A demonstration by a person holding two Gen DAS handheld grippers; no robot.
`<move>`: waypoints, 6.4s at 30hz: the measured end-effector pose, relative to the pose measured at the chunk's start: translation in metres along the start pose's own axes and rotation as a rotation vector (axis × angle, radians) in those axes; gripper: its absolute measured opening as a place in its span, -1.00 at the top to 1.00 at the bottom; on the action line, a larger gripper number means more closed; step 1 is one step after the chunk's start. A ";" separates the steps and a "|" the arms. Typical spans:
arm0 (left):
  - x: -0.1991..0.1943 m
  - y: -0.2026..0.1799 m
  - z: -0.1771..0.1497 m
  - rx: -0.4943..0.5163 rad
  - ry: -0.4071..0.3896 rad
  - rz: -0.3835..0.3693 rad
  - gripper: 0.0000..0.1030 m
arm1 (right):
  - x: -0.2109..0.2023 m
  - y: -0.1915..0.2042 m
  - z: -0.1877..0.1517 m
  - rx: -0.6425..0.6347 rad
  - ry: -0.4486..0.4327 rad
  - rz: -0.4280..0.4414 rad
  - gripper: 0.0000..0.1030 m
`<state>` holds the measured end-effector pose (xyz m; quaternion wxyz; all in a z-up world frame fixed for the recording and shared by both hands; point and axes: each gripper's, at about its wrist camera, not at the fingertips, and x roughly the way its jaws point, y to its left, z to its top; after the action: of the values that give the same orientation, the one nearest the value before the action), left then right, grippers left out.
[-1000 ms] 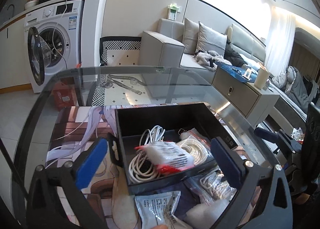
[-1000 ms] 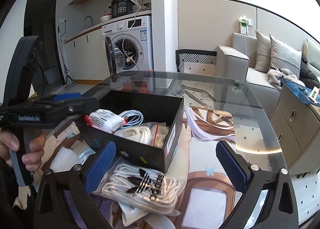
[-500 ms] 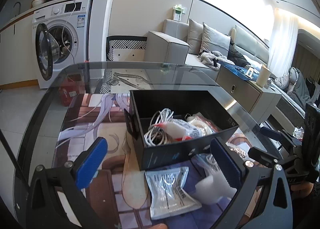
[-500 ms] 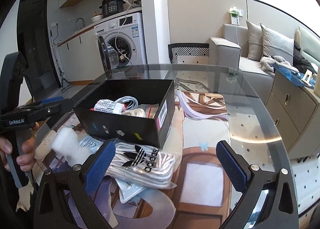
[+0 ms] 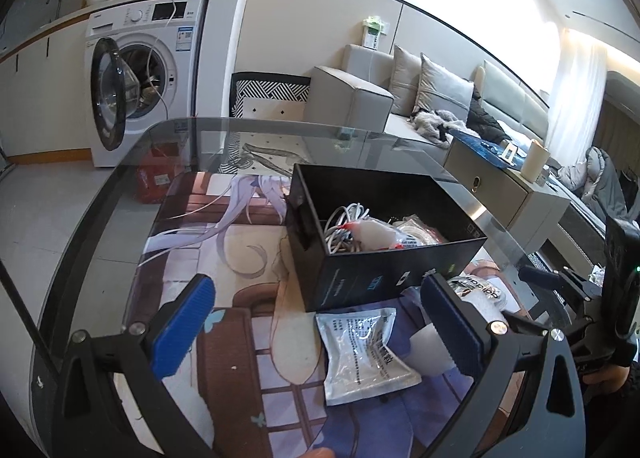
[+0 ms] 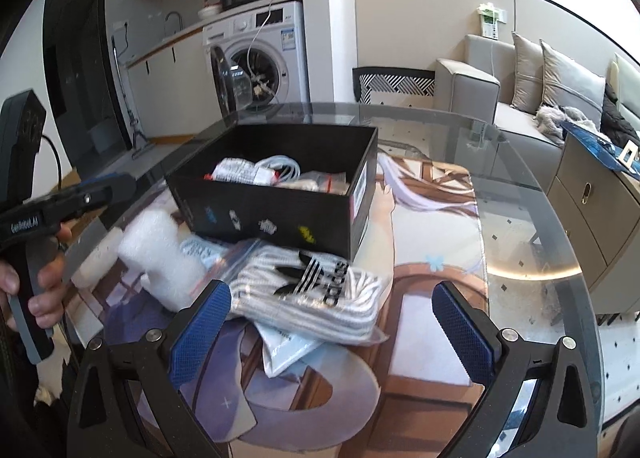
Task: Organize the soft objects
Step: 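Withdraw both open tools from the box toward the laces bag and foam block, then grasp the adidas bag of white laces with the right tool while the left tool grasps the white foam block, then lift and carry the laces bag and foam block over the black box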
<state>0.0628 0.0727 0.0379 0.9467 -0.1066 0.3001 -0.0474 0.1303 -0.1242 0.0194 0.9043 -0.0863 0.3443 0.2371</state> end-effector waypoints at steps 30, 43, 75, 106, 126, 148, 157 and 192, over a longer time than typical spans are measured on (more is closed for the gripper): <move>0.011 0.003 -0.008 -0.007 0.040 0.008 -1.00 | 0.052 0.008 0.017 0.014 0.111 0.019 -0.99; 0.018 0.009 -0.011 -0.014 0.056 0.011 -1.00 | 0.058 -0.001 0.015 0.057 0.107 0.035 -0.99; 0.020 0.005 -0.013 -0.002 0.062 0.005 -1.00 | 0.046 0.006 0.008 -0.009 0.047 0.011 -0.21; 0.010 -0.050 -0.021 0.162 0.072 -0.225 -1.00 | 0.031 -0.013 0.004 0.094 0.056 0.098 -0.14; 0.024 -0.050 -0.016 0.135 0.101 -0.216 0.35 | 0.041 -0.014 0.000 0.150 0.103 0.158 -0.65; 0.018 -0.033 -0.009 0.094 0.081 -0.186 0.35 | 0.026 -0.004 0.006 0.126 0.021 0.155 0.56; 0.011 -0.029 -0.006 0.087 0.056 -0.177 0.34 | -0.004 0.002 0.009 0.091 -0.071 0.156 0.62; 0.028 -0.025 0.053 0.067 -0.025 -0.101 0.34 | -0.050 -0.004 0.063 0.144 -0.323 0.003 0.62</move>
<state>0.1156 0.0537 0.0698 0.9499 -0.0904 0.2805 -0.1040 0.1368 -0.1260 0.0995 0.9513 0.0182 0.2109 0.2241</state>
